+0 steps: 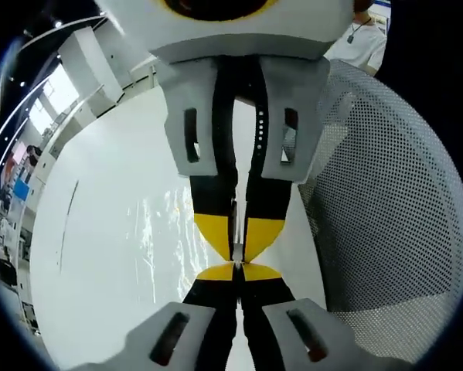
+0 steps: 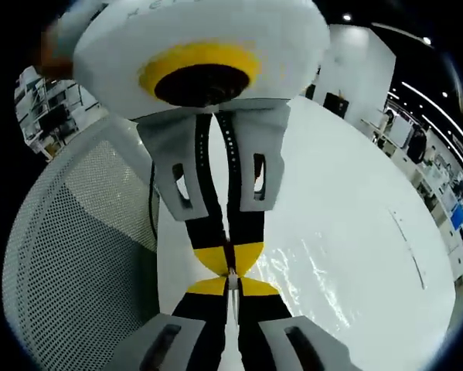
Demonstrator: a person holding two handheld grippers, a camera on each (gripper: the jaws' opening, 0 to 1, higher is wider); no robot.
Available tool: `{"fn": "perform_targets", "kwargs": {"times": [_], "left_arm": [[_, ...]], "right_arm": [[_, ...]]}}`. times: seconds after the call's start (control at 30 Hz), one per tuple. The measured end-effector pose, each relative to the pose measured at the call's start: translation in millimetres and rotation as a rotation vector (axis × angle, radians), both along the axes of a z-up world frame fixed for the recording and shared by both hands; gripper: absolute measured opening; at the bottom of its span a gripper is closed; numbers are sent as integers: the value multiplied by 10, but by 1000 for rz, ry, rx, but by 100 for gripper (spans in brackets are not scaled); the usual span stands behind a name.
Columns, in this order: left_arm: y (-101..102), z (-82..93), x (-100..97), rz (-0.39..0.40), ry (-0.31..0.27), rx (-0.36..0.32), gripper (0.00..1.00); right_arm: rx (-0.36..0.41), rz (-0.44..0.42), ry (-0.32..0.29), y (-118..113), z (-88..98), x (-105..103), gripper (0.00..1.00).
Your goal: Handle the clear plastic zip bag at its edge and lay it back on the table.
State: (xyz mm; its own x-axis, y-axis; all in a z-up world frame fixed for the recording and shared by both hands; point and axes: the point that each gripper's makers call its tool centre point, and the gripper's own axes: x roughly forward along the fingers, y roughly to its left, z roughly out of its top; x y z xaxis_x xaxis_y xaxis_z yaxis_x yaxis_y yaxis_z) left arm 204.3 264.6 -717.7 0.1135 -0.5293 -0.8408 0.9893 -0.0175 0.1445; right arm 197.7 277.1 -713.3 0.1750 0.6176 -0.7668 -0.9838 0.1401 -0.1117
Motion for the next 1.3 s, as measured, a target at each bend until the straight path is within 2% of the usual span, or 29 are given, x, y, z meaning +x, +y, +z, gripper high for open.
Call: {"fn": "perform_targets", "kwargs": {"times": [0.17, 0.27, 1.3], "left_arm": [[-2, -4, 1, 10, 14, -3, 0], [-2, -1, 14, 10, 3, -7, 0], [45, -1, 47, 2, -15, -36, 0]], "right_arm": [[4, 17, -22, -11, -11, 19, 0], [4, 22, -37, -11, -13, 37, 0], [9, 21, -34, -26, 23, 44, 0]]}}
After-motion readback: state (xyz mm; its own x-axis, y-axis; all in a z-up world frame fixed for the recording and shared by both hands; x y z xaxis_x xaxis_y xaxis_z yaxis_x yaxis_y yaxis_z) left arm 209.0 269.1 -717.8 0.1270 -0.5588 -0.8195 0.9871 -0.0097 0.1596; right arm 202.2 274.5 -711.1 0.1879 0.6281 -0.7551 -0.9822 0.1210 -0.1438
